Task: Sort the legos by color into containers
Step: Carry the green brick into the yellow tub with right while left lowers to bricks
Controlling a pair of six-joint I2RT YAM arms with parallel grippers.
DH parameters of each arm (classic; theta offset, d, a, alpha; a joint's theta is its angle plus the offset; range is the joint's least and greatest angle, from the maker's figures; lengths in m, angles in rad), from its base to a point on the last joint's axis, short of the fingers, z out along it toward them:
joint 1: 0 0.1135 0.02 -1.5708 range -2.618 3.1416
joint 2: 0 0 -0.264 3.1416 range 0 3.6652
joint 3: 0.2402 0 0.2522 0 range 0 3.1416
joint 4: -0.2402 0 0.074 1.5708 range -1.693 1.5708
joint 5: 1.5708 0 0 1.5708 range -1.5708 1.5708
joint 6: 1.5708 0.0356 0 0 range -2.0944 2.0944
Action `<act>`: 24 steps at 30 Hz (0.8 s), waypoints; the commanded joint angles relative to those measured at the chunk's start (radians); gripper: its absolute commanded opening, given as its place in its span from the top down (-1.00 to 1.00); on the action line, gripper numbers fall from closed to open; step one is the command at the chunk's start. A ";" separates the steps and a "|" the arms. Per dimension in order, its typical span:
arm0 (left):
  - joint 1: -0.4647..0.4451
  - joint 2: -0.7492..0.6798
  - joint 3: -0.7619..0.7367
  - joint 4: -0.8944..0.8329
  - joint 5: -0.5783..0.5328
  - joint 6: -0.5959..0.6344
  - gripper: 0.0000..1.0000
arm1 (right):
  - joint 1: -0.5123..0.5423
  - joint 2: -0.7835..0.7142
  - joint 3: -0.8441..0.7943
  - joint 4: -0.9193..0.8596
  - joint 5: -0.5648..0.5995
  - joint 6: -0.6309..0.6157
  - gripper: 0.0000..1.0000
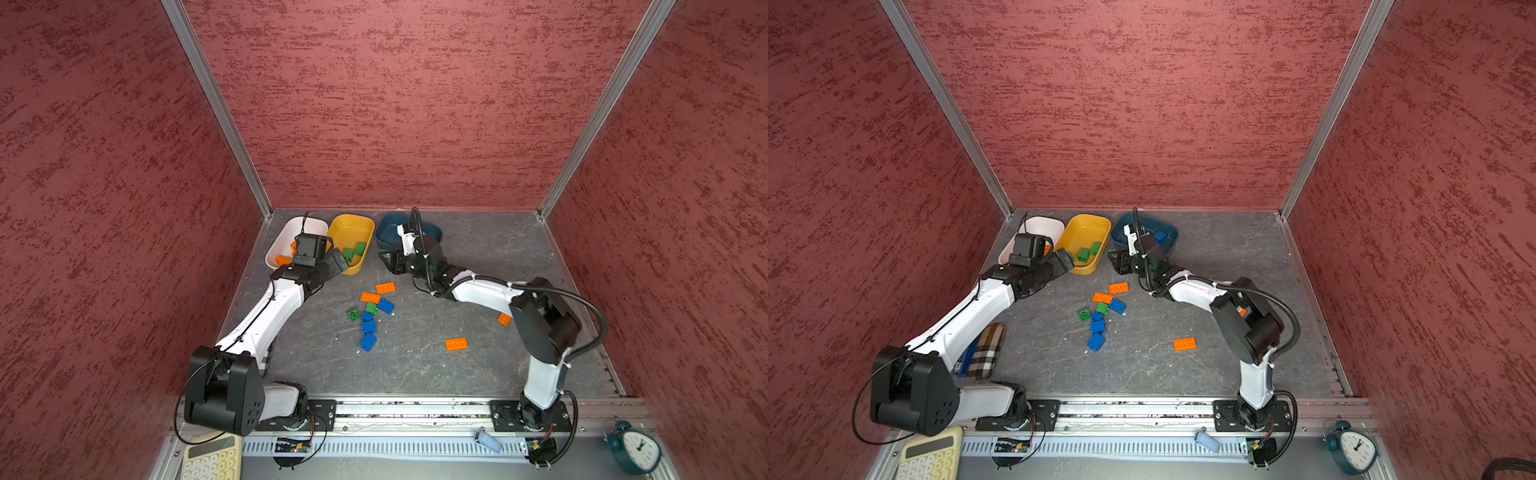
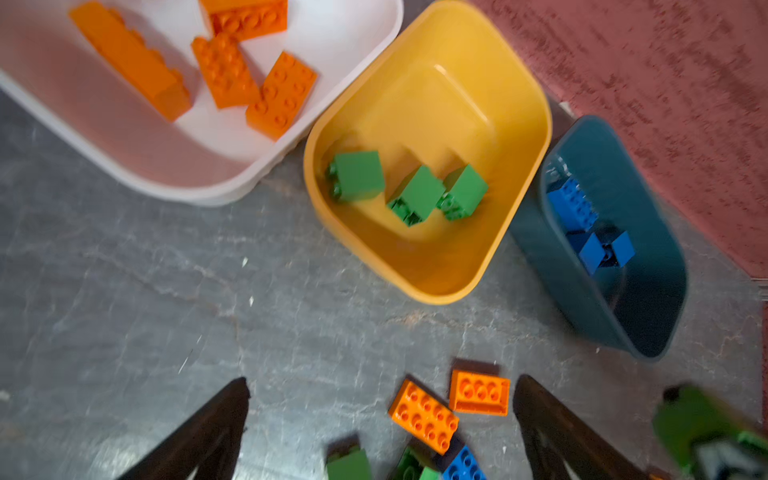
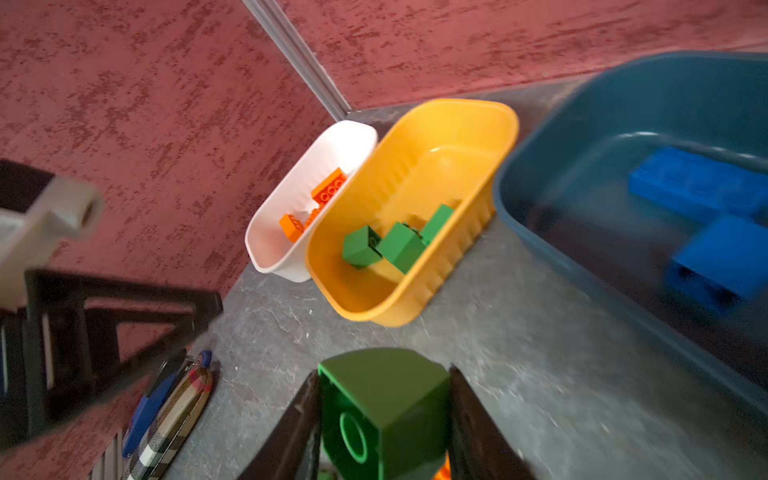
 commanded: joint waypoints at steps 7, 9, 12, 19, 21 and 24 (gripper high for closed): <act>-0.133 -0.036 -0.108 -0.159 0.003 -0.153 -0.99 | 0.038 0.278 0.335 0.053 -0.028 -0.188 0.25; -0.159 -0.031 -0.130 -0.158 0.002 -0.186 -0.99 | 0.040 0.328 0.403 0.006 -0.006 -0.210 0.18; -0.176 -0.018 -0.155 -0.143 0.017 -0.209 -0.98 | 0.041 0.382 0.490 -0.057 -0.002 -0.258 0.03; -0.211 0.026 -0.158 -0.116 0.048 -0.215 -0.92 | 0.044 0.442 0.661 -0.235 -0.032 -0.349 -0.24; -0.218 0.041 -0.159 -0.108 0.052 -0.220 -0.92 | 0.046 0.427 0.656 -0.249 -0.028 -0.376 -0.30; -0.226 0.062 -0.159 -0.096 0.053 -0.221 -0.89 | 0.046 0.393 0.644 -0.285 0.001 -0.379 -0.36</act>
